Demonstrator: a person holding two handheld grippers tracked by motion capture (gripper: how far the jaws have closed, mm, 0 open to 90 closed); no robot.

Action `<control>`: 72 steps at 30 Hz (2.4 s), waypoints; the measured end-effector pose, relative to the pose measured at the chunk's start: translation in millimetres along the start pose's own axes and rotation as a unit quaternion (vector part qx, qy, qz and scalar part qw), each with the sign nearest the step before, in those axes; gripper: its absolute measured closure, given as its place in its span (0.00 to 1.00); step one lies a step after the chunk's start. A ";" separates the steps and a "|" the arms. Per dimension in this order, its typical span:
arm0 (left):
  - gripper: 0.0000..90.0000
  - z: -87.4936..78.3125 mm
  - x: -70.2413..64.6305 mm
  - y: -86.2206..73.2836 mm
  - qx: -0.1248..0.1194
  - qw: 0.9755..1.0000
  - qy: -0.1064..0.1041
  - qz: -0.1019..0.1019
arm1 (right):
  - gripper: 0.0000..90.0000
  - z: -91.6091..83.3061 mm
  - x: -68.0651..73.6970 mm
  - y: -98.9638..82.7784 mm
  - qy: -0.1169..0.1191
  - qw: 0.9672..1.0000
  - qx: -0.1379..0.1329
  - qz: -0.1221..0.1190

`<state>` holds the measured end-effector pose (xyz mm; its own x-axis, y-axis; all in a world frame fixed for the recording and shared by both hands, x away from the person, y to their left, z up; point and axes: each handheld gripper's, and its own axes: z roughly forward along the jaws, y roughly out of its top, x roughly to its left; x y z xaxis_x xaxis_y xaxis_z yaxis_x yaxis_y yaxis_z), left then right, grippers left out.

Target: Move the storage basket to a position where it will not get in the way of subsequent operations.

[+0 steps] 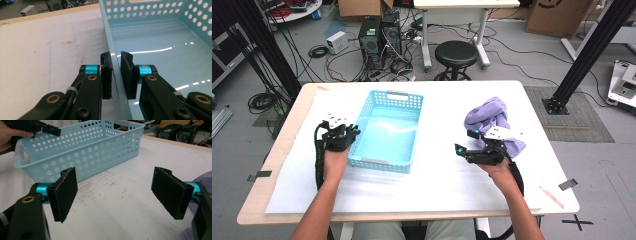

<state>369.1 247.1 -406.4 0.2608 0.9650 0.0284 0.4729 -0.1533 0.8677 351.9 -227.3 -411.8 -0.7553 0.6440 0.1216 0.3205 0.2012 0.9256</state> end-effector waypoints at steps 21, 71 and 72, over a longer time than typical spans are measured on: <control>0.92 -37.9 44.4 -21.5 0.007 0.997 0.064 -0.049 | 0.24 3.7 0.3 0.4 0.000 1.000 0.002 -0.001; 0.88 -15.5 77.0 -3.5 0.046 0.997 0.053 -0.021 | 0.24 3.8 -3.6 -2.1 -0.001 1.000 0.005 0.010; 0.88 -16.2 78.4 -3.7 0.047 0.997 0.055 -0.021 | 0.24 3.8 -3.6 -2.2 -0.002 1.000 0.005 0.009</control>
<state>374.2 326.7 -399.3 0.1472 0.9877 0.0527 0.5592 -0.1270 0.8193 356.0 -227.2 -415.6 -0.7471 0.6505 0.1370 0.3399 0.1967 0.9197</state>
